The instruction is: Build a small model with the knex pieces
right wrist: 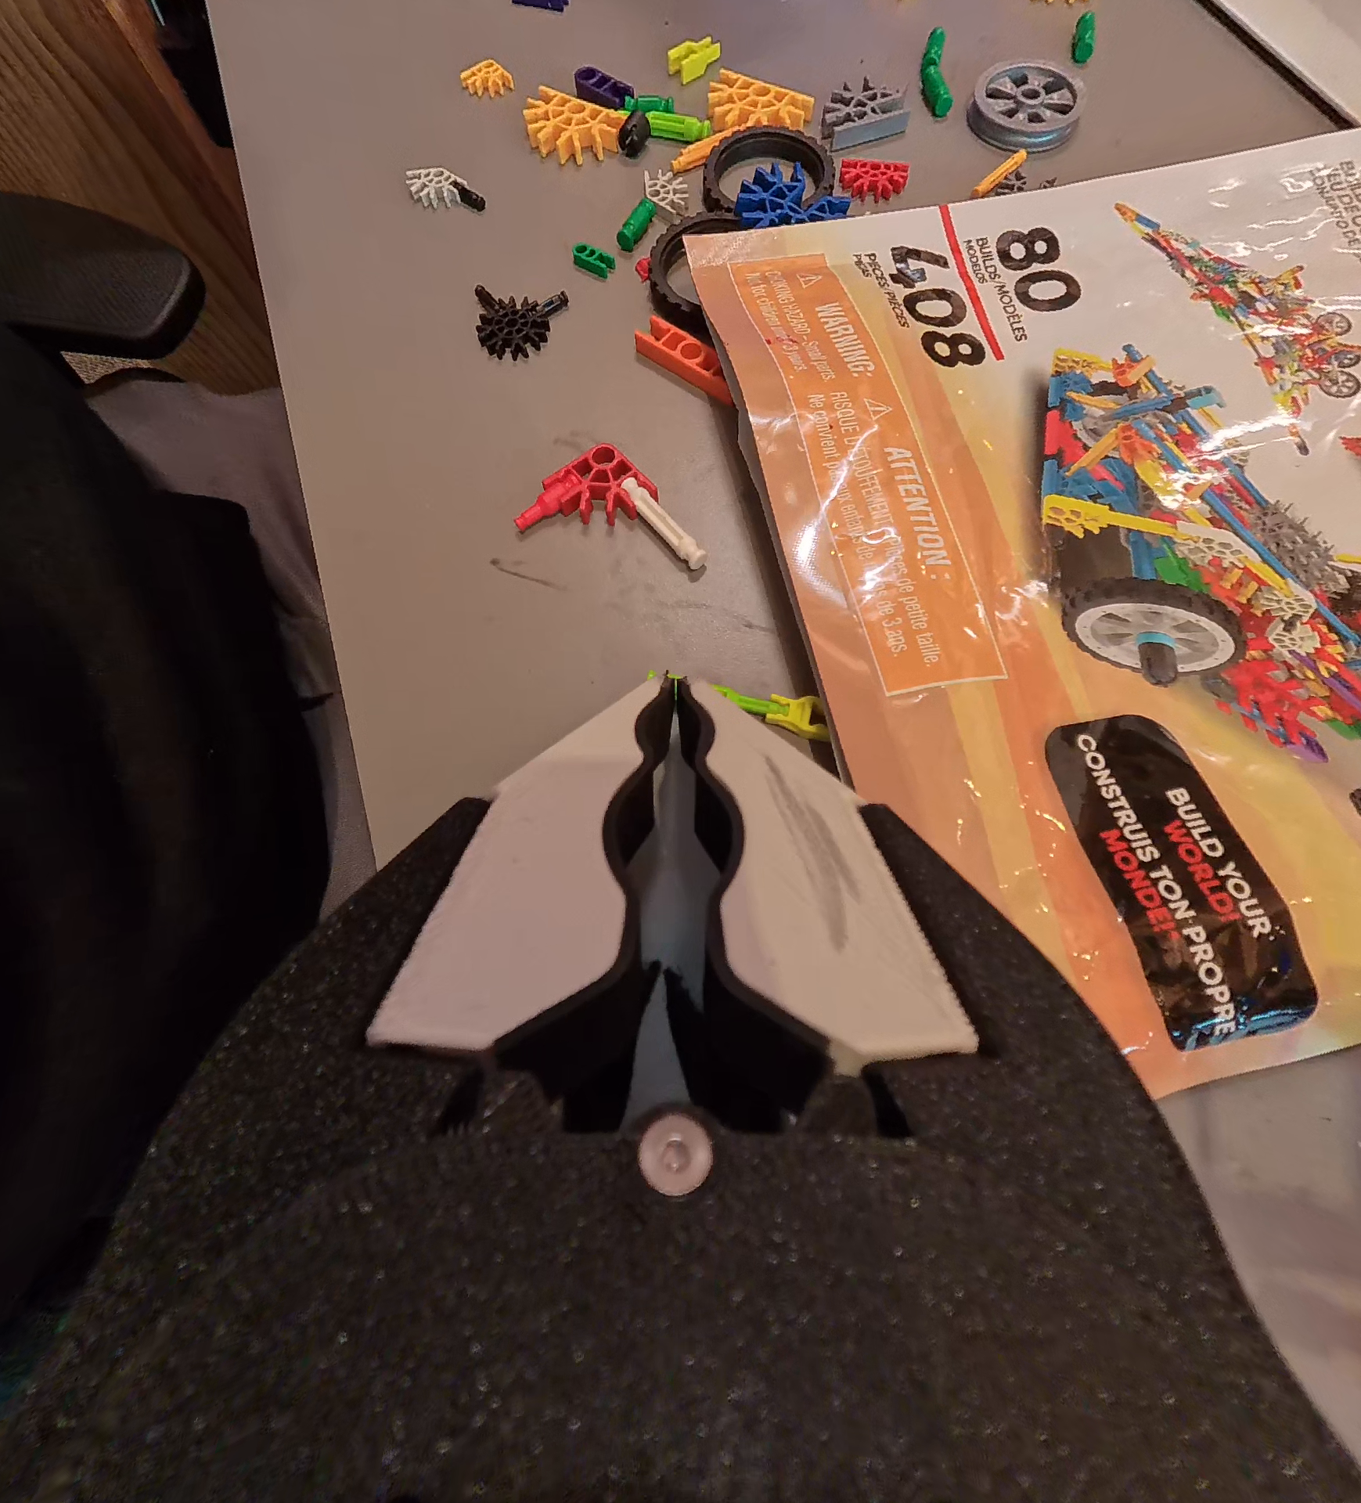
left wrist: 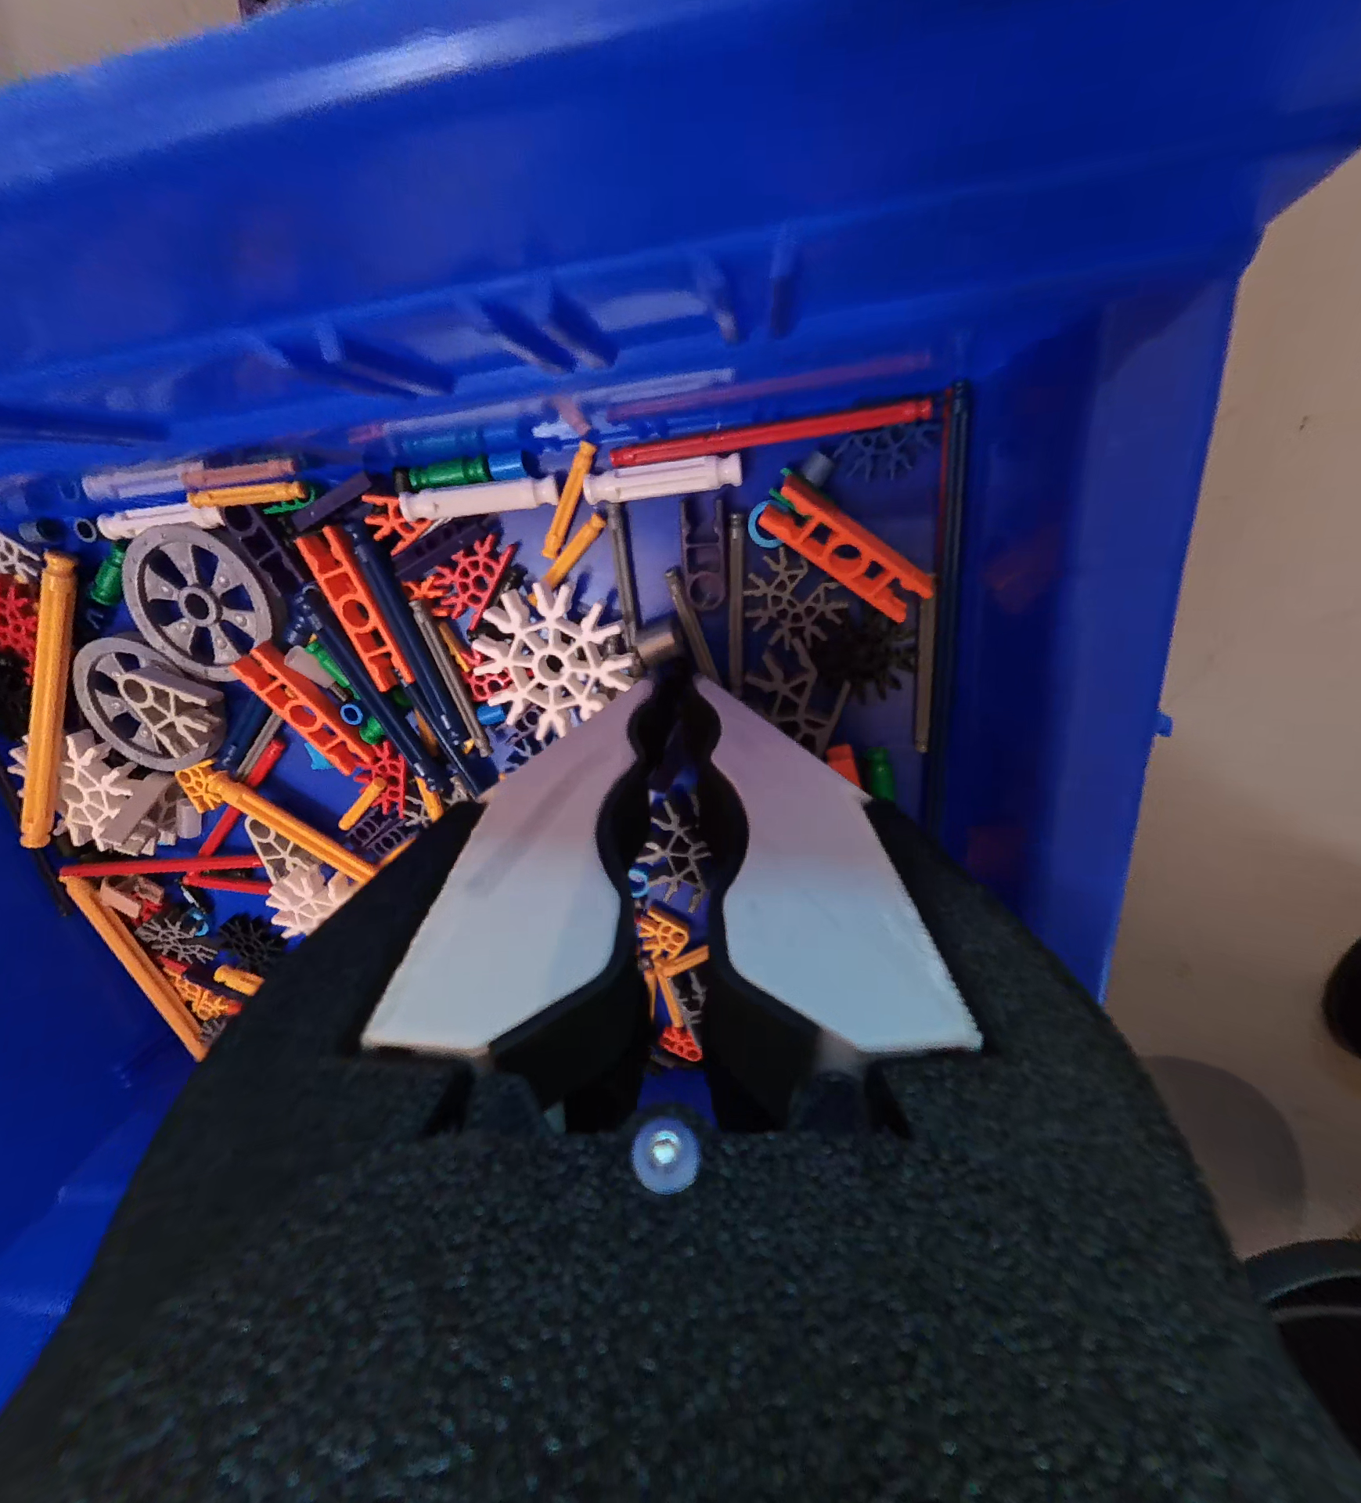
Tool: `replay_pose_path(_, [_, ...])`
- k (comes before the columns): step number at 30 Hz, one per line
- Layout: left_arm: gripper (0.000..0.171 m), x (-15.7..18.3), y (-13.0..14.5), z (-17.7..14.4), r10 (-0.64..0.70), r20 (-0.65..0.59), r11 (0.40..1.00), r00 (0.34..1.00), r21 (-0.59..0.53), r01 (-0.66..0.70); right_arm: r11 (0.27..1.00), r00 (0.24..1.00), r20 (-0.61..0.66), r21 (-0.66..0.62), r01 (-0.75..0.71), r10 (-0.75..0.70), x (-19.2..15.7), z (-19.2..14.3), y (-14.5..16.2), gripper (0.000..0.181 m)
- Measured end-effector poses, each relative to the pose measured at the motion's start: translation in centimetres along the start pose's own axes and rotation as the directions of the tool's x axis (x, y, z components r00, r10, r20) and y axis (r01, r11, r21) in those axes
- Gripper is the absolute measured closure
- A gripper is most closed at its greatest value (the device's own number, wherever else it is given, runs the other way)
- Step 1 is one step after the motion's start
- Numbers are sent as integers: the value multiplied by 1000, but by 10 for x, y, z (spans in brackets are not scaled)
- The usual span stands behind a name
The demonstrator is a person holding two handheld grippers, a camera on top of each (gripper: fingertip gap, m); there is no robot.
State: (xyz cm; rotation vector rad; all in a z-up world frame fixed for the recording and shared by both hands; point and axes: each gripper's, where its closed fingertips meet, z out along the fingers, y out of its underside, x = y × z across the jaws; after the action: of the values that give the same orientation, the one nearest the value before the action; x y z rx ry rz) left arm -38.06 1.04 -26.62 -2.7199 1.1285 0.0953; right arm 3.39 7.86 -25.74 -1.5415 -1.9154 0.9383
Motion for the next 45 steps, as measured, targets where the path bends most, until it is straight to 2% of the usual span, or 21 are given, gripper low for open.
replay_pose_path(5, [170, 2, 1, 1, -72, -73, 997, 995, 11, 73, 1000, 1000, 14, -4, -4, 4, -1, 0, 0, 181])
replay_pose_path(10, [171, 2, 0, 1, -86, -102, 996, 991, 18, 89, 1000, 1000, 2, 8, 2, -2, -1, -1, -1, 181])
replay_pose_path(15, [171, 2, 0, -5, -87, -42, 995, 995, 47, 89, 1000, 1000, 1, 13, 8, -8, -1, -1, -1, 181])
replay_pose_path(22, [171, 1, -4, -31, -100, 58, 988, 993, 123, 92, 999, 1000, -11, 26, 22, -21, -1, -3, -2, 181])
replay_pose_path(28, [171, 16, -38, -79, -85, 162, 952, 983, 306, 32, 998, 997, -65, 61, 35, -31, 2, -7, -7, 181])
replay_pose_path(33, [171, 44, -70, -103, -33, 234, 923, 972, 381, -61, 992, 992, -112, 106, 70, -58, -2, -13, -24, 181])
replay_pose_path(41, [171, 97, -119, -112, 65, 287, 870, 956, 453, -196, 969, 978, -133, 166, 181, -160, -29, -7, -68, 181])
replay_pose_path(45, [171, 134, -144, -100, 117, 236, 841, 965, 493, -223, 965, 975, -104, 158, 210, -195, -43, 4, -74, 181])
